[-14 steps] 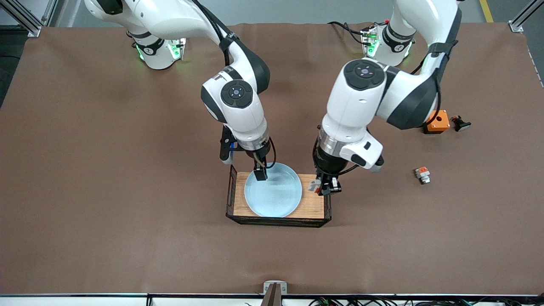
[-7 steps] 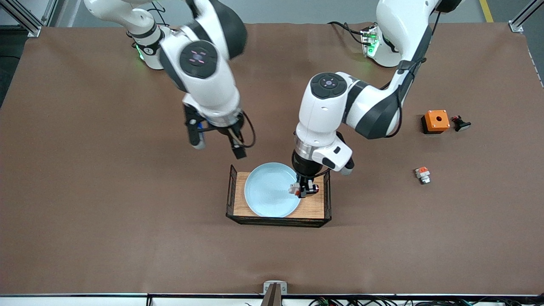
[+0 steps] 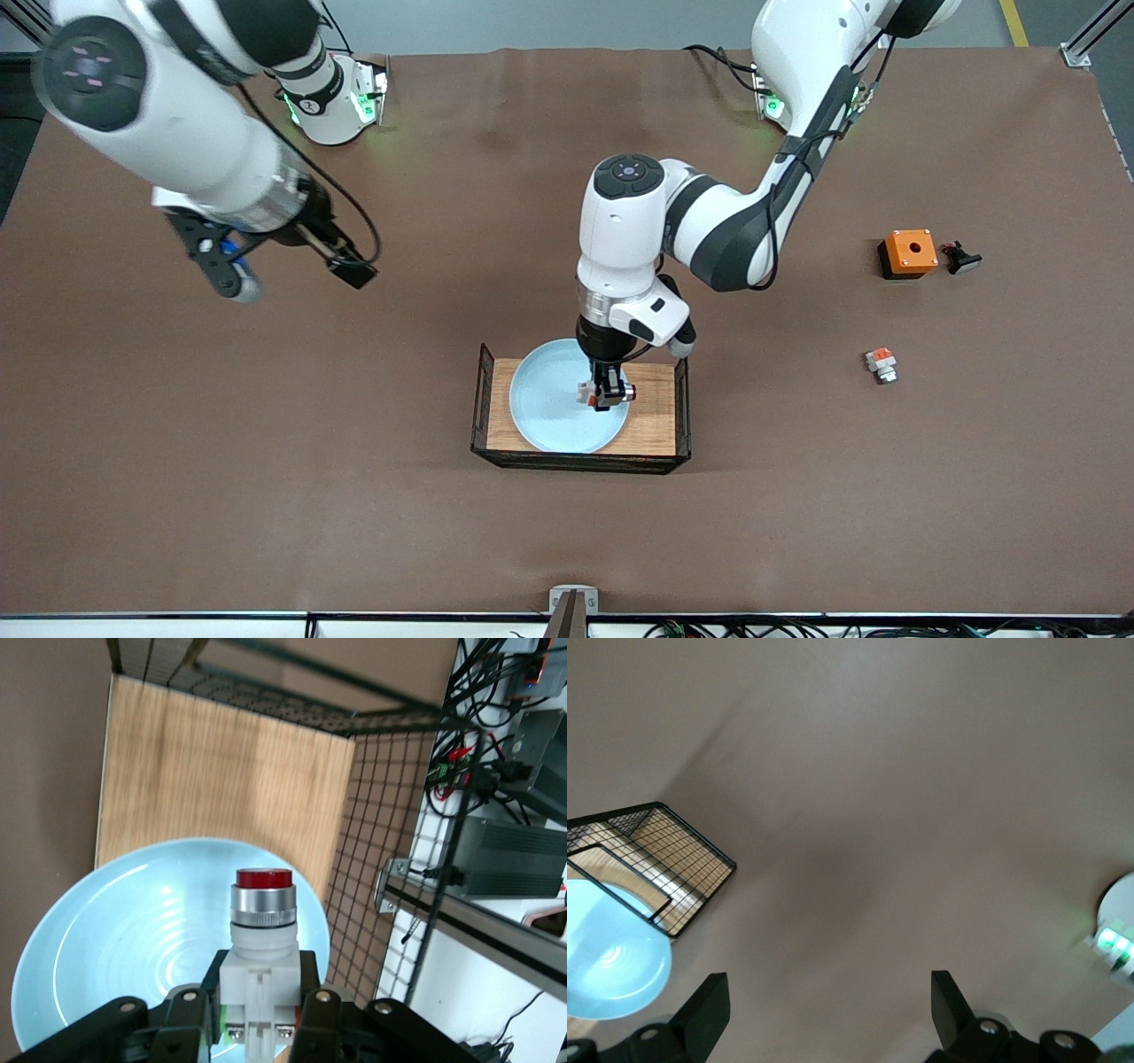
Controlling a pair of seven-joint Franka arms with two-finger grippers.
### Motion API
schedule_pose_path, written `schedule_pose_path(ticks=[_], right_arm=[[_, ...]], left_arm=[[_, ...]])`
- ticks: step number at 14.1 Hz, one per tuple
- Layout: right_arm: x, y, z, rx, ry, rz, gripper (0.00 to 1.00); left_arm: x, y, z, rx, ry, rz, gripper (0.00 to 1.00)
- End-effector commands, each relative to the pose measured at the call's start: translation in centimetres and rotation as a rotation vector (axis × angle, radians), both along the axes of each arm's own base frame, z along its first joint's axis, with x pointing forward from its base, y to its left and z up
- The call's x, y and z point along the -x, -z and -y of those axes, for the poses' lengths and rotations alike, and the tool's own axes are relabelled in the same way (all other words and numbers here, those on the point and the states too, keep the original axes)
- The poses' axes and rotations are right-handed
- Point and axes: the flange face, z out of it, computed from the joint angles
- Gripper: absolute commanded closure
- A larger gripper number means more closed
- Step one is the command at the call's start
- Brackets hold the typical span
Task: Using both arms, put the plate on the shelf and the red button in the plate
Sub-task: 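Release the plate and withdraw the right gripper while the left carries the button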
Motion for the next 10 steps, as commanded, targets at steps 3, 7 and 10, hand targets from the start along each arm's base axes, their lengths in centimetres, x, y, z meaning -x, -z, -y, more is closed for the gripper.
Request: schedule_pose_path(ticks=[3, 7, 10], right_arm=[[1.1, -0.7, 12.1, -0.079, -0.245, 0.015, 0.0], [0.7, -0.6, 19.7, -0.078, -0.423, 0.047, 0.0], [0.2, -0.6, 24.1, -0.064, -0.525, 0.081, 0.0]], left_arm=[[0.0, 1.6, 1.1, 0.0, -0.005, 0.036, 0.77], [0.3, 4.4, 2.0, -0.032, -0.005, 0.074, 0.77], [0.7, 5.9, 2.7, -0.05, -0.002, 0.103, 0.77]])
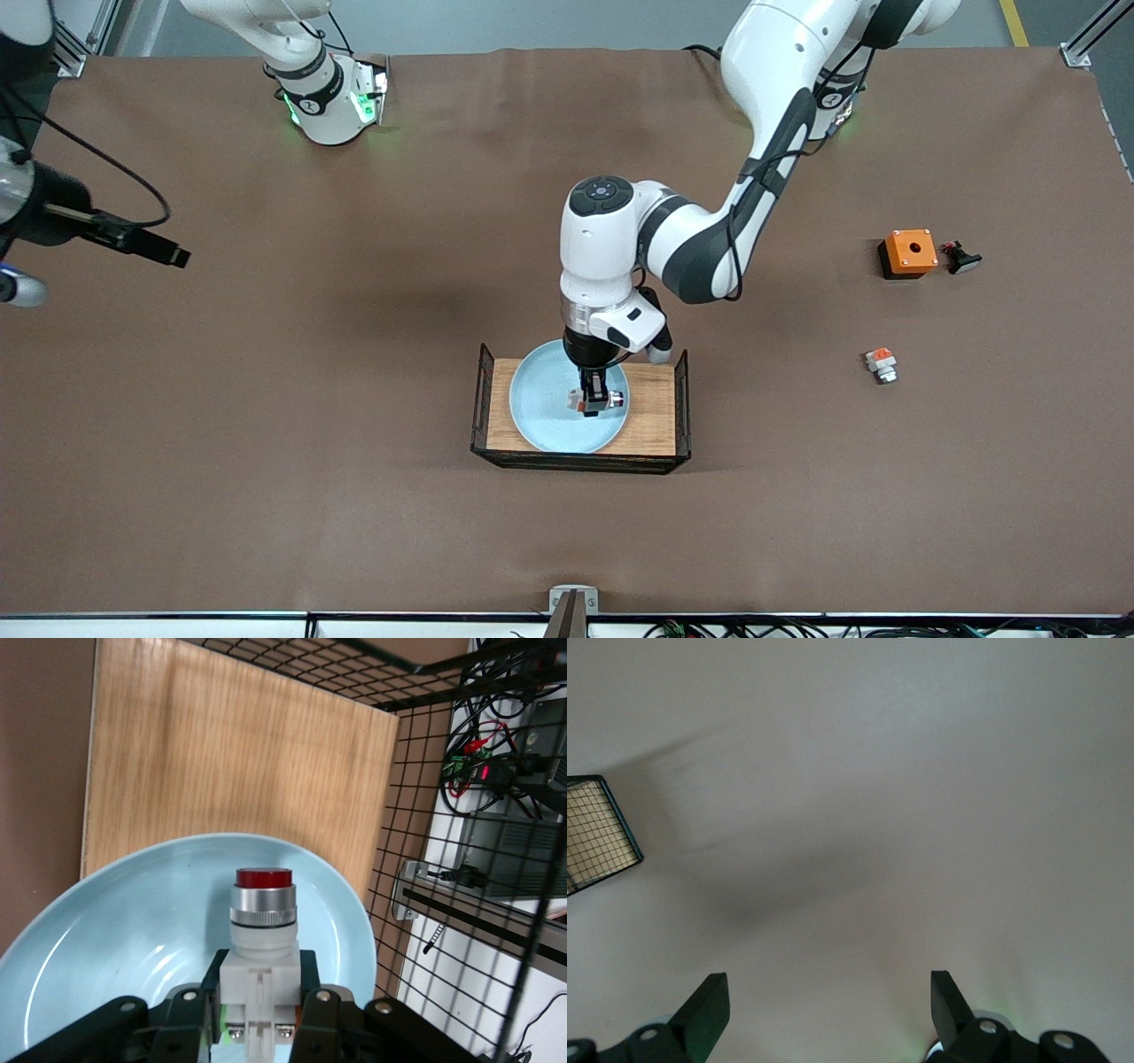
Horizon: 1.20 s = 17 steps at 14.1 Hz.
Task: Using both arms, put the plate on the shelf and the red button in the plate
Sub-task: 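Lower the red button onto the plate and open the left gripper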
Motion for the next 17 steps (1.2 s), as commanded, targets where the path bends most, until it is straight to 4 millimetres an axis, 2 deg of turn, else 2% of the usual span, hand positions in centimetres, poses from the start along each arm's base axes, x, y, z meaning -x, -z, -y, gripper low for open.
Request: schedule_pose_path(ticks=[1, 3, 5, 11, 13, 14, 15, 17], right_arm=[[0.3, -0.3, 2.5, 0.05, -0.099, 0.044, 0.0], [0.0, -0.3, 4.1, 0.079, -0.149, 0.071, 0.0], [-0.2, -0.6, 5.0, 0.09, -0.19, 0.097, 0.0], [-0.4, -1.1, 5.2, 0.117, -0.196, 0.115, 0.0], [-0.5, -1.3, 4.9, 0.113, -0.199, 0.121, 0.0], [-0.5, -1.3, 4.7, 0.113, -0.202, 0.124, 0.0], [-0.7, -1.4, 4.5, 0.113, -0.204, 0.137, 0.0], [-0.9, -1.4, 3.4, 0.106, -0.208, 0.144, 0.0]], left_arm=[[0.1, 0.8, 0.9, 0.002, -0.005, 0.054, 0.76], [0.5, 1.1, 1.3, 0.0, 0.005, 0.053, 0.75], [0.6, 1.2, 1.4, -0.011, 0.017, 0.058, 0.67], [0.7, 1.5, 1.4, -0.027, 0.029, 0.065, 0.51], [0.6, 1.3, 1.3, -0.028, 0.03, 0.066, 0.34], [0.6, 1.1, 1.4, -0.027, 0.035, 0.068, 0.15], [0.6, 0.7, 1.4, -0.03, 0.045, 0.073, 0.0], [0.7, -0.9, 1.3, -0.039, 0.054, 0.078, 0.0]])
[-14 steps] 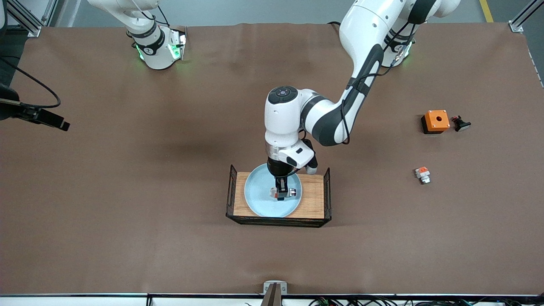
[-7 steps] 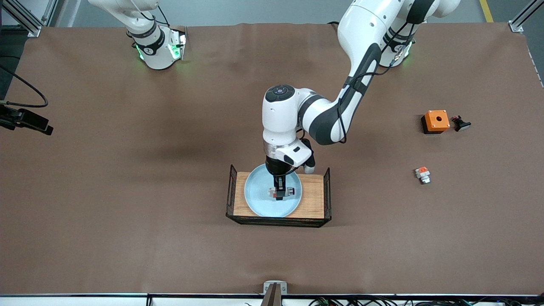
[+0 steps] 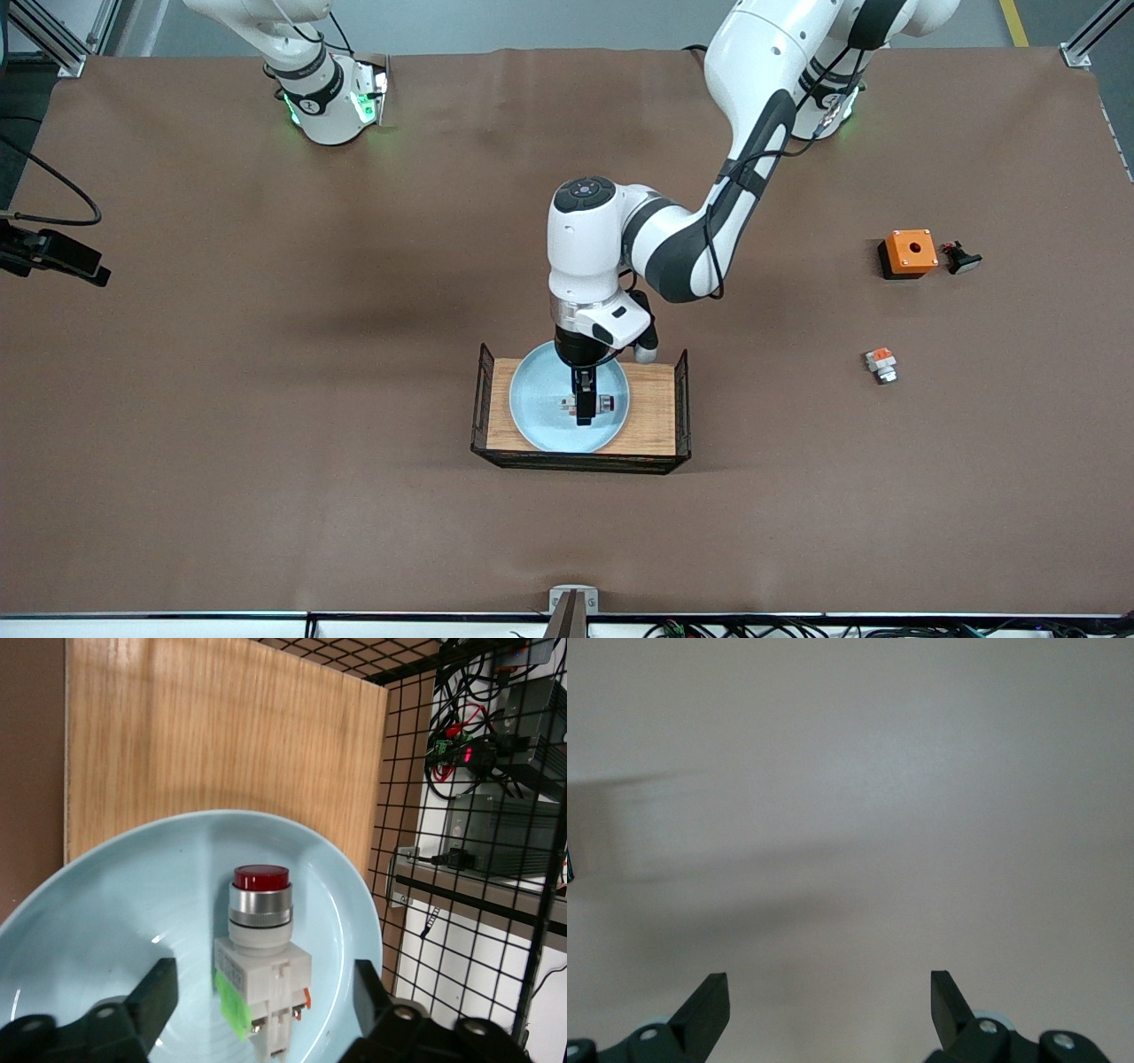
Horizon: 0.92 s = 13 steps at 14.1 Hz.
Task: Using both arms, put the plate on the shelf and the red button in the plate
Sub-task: 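Lower the red button onto the plate and open the left gripper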
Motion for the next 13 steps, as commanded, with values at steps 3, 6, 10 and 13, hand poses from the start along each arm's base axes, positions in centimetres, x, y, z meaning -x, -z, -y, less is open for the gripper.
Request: schedule_pose_path(ticks=[3, 6, 10, 13], right_arm=[[0.3, -0.7, -4.5, 0.004, -0.024, 0.021, 0.0], [0.2, -1.0, -7.1, 0.003, -0.064, 0.038, 0.0], [0.1, -1.2, -7.1, 0.001, -0.063, 0.053, 0.0], [0.2, -1.7, -7.0, 0.002, -0.026, 0.057, 0.0]], left_arm=[[0.9, -4.5, 0.2, -0.033, 0.004, 0.012, 0.0], [2.4, -8.5, 0.5, -0.044, 0.042, -0.002, 0.0], [2.5, -13.0, -1.6, -0.049, 0.131, -0.105, 0.0], [1.8, -17.9, -5.5, -0.07, 0.185, -0.151, 0.0]])
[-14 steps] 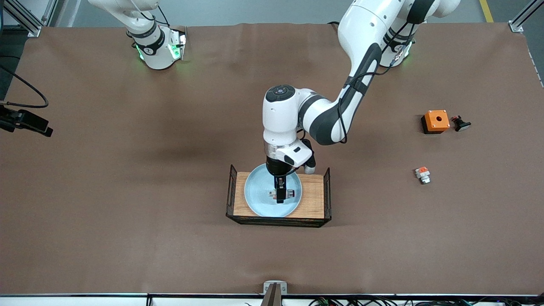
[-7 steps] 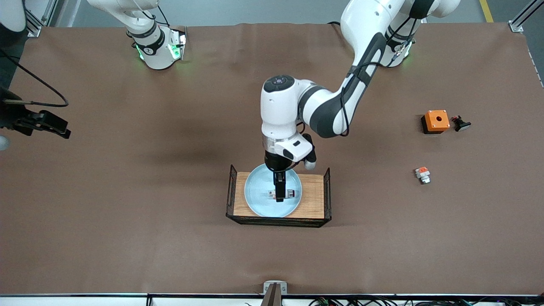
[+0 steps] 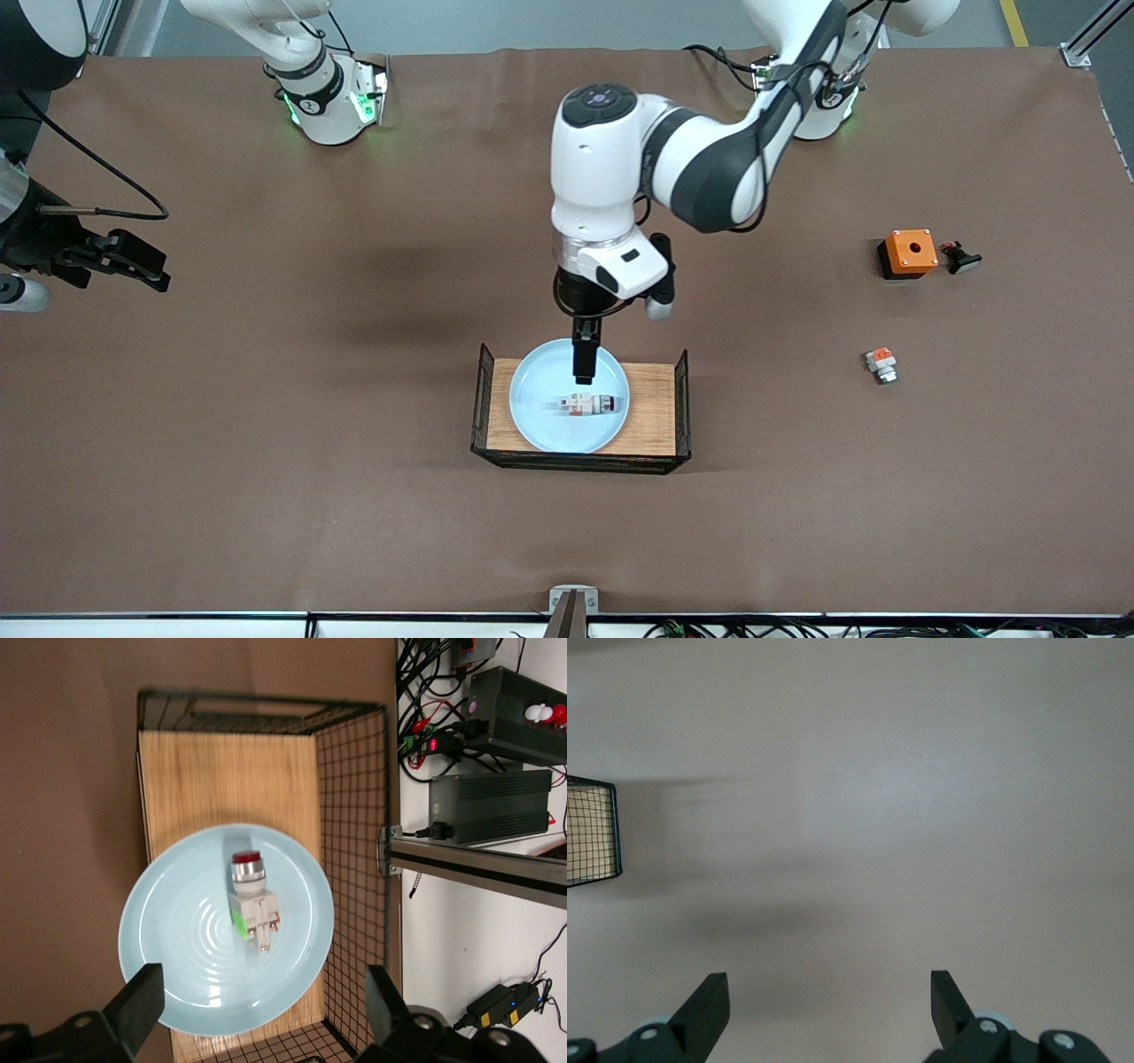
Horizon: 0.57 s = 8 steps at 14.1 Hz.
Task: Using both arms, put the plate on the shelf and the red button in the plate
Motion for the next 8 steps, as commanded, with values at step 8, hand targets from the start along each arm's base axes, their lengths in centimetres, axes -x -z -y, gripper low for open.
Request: schedule_pose_path(ticks=[8], right_arm=[[5.7, -2.0, 0.5, 0.001, 0.052, 0.023, 0.0]], left_arm=[[-2.9, -12.9, -20.8, -0.102, 0.252, -0.217, 0.0]])
